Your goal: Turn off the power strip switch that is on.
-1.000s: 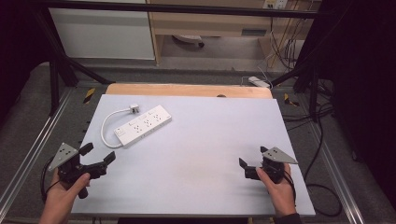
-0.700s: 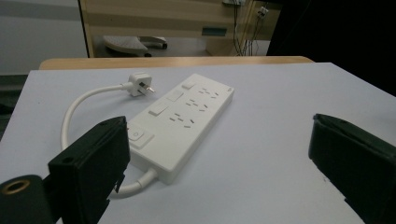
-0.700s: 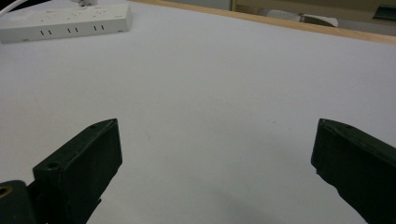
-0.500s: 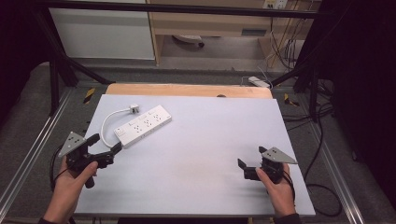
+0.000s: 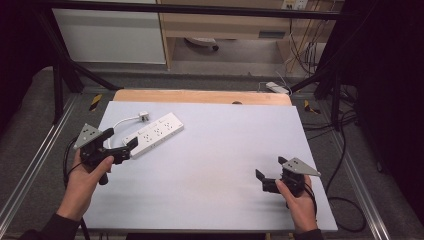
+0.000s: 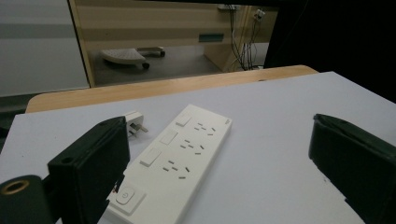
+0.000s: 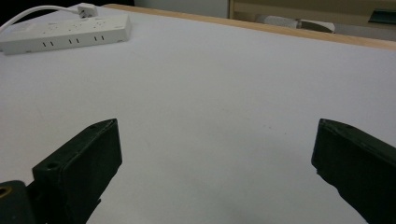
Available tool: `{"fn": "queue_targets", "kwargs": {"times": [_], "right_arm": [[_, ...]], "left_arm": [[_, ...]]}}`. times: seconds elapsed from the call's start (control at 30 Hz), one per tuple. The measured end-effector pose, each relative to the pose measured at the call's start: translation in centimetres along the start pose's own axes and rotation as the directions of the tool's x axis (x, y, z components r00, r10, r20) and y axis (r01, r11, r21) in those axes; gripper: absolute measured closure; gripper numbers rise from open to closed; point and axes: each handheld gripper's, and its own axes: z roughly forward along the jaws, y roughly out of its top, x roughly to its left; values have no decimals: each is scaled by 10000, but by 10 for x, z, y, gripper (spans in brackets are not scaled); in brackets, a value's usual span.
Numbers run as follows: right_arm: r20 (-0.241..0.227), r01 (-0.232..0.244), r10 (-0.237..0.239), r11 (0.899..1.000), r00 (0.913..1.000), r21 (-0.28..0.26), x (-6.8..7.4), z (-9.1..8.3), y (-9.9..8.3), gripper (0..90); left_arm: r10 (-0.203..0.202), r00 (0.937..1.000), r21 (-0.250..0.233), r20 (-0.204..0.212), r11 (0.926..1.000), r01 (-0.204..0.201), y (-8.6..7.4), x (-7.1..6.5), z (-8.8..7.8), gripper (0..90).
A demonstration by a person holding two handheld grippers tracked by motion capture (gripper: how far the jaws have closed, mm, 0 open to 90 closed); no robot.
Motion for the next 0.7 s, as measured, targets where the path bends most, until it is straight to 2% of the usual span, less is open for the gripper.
{"fn": "queue_targets", "kwargs": {"times": [0.17, 0.43, 0.7], "right_arm": [[22, 44, -44, 10000, 10000, 16, 0, 0, 0, 21], [4, 23, -23, 10000, 10000, -6, 0, 0, 0, 21], [-17, -6, 6, 10000, 10000, -2, 0, 0, 0, 21]], "left_arm": [[36, 10000, -111, -70, 9999, -37, 4, 1, 4, 51], [94, 9999, 25, -87, 10000, -93, 4, 2, 13, 50], [107, 9999, -100, -133, 9999, -109, 13, 2, 22, 52]]}}
